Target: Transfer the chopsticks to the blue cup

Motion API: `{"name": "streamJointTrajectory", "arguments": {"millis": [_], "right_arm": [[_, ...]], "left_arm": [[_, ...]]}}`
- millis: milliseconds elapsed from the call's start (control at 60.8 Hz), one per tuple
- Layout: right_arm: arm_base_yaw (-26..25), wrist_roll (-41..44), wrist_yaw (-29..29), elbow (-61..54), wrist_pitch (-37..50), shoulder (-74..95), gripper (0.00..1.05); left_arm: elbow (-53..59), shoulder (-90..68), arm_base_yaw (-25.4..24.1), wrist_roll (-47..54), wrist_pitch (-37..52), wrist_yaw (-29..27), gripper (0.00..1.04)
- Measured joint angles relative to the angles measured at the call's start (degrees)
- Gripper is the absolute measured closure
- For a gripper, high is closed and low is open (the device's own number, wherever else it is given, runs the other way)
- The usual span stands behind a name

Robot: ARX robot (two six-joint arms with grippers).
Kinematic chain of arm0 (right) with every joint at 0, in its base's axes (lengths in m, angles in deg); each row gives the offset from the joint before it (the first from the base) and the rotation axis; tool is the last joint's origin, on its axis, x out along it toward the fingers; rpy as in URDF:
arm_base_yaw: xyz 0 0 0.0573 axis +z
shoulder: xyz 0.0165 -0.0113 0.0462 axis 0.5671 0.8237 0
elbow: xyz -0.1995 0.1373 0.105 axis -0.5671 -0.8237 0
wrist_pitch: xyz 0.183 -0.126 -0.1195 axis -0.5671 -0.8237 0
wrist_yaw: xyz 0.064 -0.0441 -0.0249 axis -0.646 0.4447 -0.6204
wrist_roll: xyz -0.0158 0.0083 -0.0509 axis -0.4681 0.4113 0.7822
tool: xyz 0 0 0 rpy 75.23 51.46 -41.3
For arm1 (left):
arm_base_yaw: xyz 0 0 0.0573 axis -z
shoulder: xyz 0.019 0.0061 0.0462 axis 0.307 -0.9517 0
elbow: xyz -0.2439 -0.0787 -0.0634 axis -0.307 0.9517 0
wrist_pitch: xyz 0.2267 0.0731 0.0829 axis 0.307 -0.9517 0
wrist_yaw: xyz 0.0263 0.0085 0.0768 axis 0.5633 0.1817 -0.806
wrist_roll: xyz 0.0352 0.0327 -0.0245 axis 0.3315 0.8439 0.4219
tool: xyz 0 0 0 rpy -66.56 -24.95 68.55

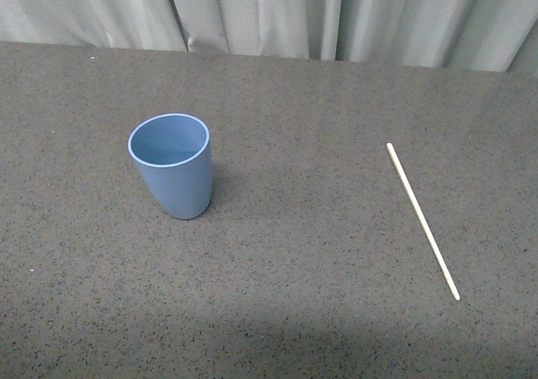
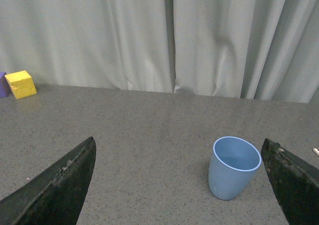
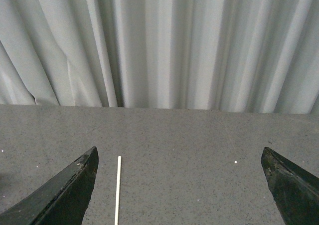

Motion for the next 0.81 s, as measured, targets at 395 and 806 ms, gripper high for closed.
{"name": "streamJointTrajectory", "arguments": {"millis": [395,806], "right_arm": [[0.0,0.0,0.0,0.0,0.0,0.0,0.09],[0.0,0.0,0.0,0.0,0.0,0.0,0.09]], "left_arm": [[0.0,0.0,0.0,0.0,0.0,0.0,0.07],[0.0,0.0,0.0,0.0,0.0,0.0,0.07]]}}
